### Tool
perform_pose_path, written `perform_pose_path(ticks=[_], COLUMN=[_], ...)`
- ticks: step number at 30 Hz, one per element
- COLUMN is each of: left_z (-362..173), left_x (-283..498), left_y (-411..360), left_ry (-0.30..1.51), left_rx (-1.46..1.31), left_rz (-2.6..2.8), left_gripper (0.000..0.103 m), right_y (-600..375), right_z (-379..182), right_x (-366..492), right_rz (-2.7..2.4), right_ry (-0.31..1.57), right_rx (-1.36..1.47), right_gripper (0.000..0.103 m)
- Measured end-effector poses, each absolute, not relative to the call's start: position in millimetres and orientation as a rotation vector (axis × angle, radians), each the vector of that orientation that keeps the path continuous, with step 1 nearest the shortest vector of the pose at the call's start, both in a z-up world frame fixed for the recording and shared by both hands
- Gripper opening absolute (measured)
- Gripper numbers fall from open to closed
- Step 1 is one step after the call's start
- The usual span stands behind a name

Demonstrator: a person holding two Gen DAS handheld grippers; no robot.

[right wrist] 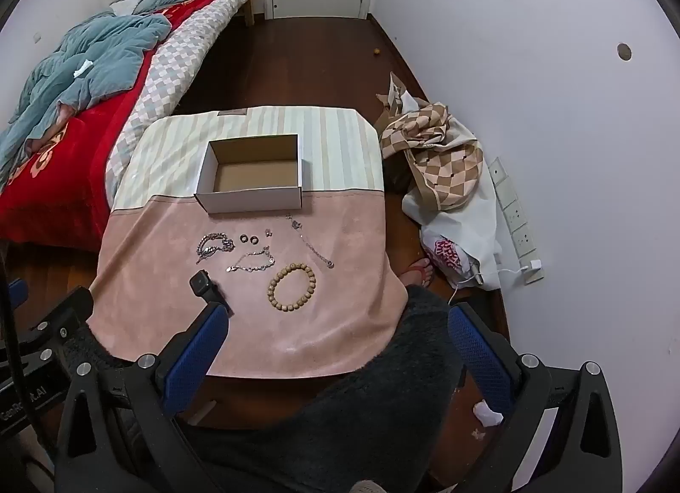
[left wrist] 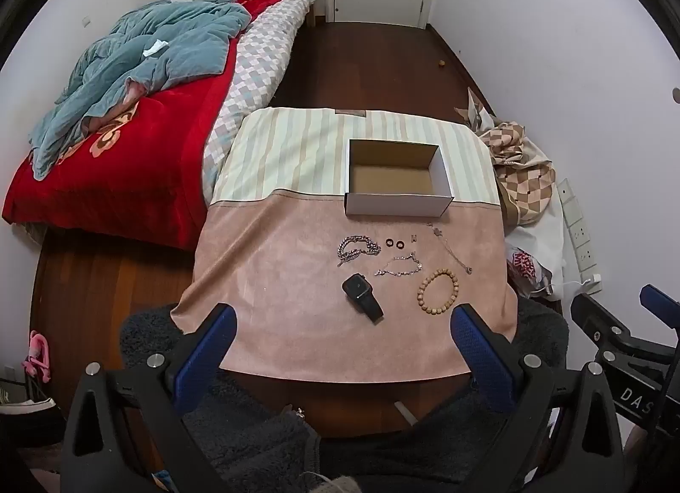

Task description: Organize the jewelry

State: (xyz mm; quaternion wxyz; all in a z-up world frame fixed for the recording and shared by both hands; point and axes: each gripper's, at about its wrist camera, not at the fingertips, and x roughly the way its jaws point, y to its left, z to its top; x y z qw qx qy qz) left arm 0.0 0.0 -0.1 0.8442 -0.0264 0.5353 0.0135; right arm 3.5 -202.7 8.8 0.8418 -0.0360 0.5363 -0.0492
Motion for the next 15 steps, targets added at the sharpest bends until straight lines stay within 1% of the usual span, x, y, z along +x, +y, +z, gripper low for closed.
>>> perform_pose_path(ticks=[9, 10, 15], left_z=[0.3, -7.2, -8.8], left_x=[-0.8, -1.6, -5.2], left_y=[0.5, -1.0, 1.1], left_ry=[1.130, 1.131, 1.133], left_rx=[-0.051, -0.052, -0.051], left_rz=[0.027, 0.026, 0.024], left_gripper=[0.103, 0.103, 0.103], right_y=[-202.8, -202.6, -200.8], right_z=[4.5, 4.3, 0.0], right_x=[2.1, 0.8, 1.7], right_rz=[-0.104, -0.103, -0.106], right_ry=[1.135, 1.136, 1.139], right_rx=[-0.078, -0.081, -0.083], right_gripper=[0.103, 0.103, 0.103])
